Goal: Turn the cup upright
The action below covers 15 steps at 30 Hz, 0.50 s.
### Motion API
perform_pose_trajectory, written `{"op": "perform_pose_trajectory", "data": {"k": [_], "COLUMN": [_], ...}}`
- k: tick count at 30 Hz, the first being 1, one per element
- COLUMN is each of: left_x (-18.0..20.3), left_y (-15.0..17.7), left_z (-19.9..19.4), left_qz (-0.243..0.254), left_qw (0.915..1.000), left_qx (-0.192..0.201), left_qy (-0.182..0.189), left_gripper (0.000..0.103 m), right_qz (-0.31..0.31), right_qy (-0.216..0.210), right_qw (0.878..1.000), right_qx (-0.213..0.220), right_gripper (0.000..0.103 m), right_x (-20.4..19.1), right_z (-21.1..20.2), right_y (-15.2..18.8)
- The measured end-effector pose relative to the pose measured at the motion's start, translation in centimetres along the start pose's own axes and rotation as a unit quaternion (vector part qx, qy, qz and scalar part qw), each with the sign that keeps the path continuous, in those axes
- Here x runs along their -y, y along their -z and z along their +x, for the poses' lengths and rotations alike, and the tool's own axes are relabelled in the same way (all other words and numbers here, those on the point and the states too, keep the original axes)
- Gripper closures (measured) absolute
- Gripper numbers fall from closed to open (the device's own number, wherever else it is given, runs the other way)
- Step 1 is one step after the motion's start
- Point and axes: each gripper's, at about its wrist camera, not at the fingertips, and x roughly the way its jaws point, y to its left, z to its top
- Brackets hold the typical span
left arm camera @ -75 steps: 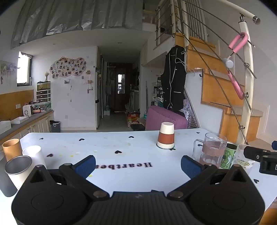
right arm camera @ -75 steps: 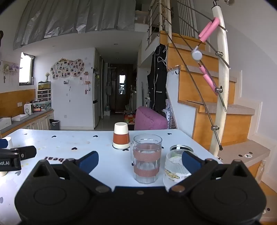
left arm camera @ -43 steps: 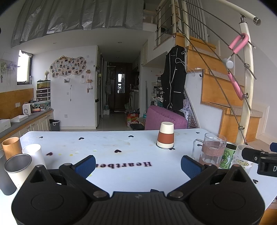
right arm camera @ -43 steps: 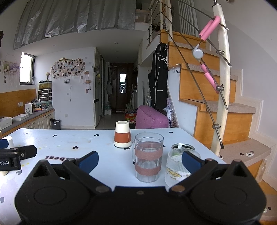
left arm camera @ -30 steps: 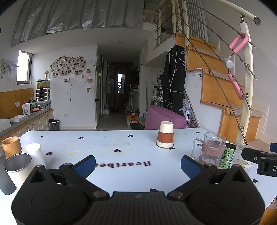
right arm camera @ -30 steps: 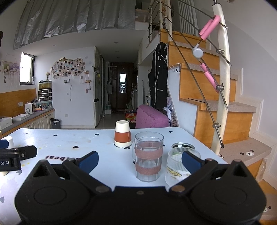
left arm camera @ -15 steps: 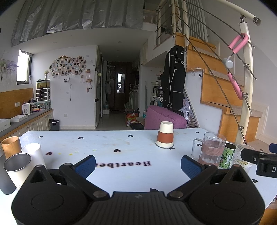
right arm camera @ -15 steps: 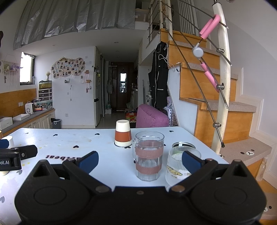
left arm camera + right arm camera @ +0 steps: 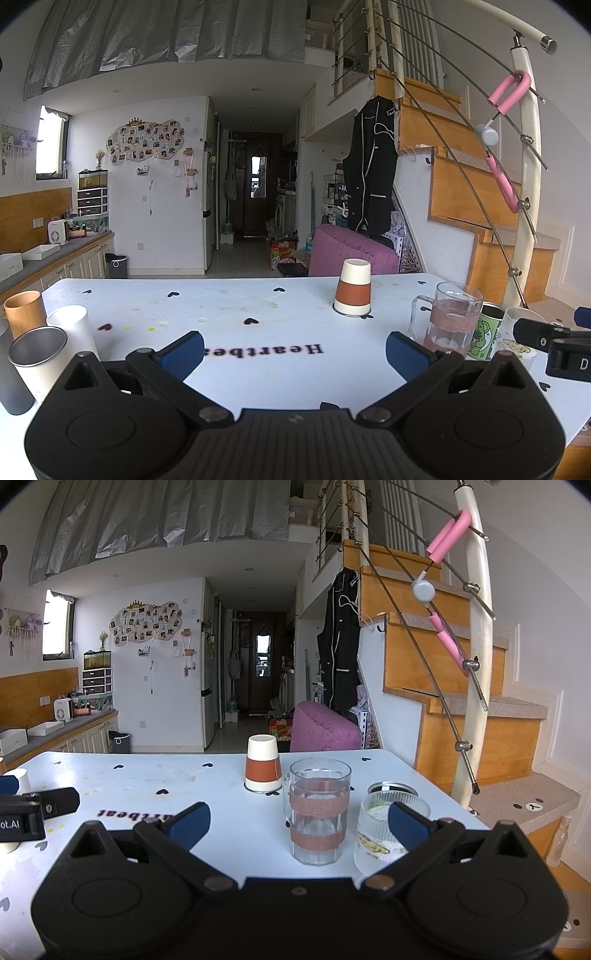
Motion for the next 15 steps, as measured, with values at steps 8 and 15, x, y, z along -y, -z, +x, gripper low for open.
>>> {"op": "perform_pose_trajectory", "data": {"k": [8,15], "left_x": [0.00,0.04], "left_y": [0.00,-0.08], "left_z": [0.01,0.01], "left_qz": [0.000,0.000], "left_qw": [1.0000,1.0000], "left_qx": [0.000,-0.001], "left_qy": [0.000,0.000], "left_gripper": [0.000,0.000], "right_qz": [0.000,0.000], "right_qy": [0.000,0.001], "right_qw": [1.000,1.000], "right_qx": [0.000,-0.001], "right_gripper": [0.000,0.000], "right_x": [0.02,-0.17], "right_z": [-0.09,0.13], "right_y": [-0.07,0.31]}}
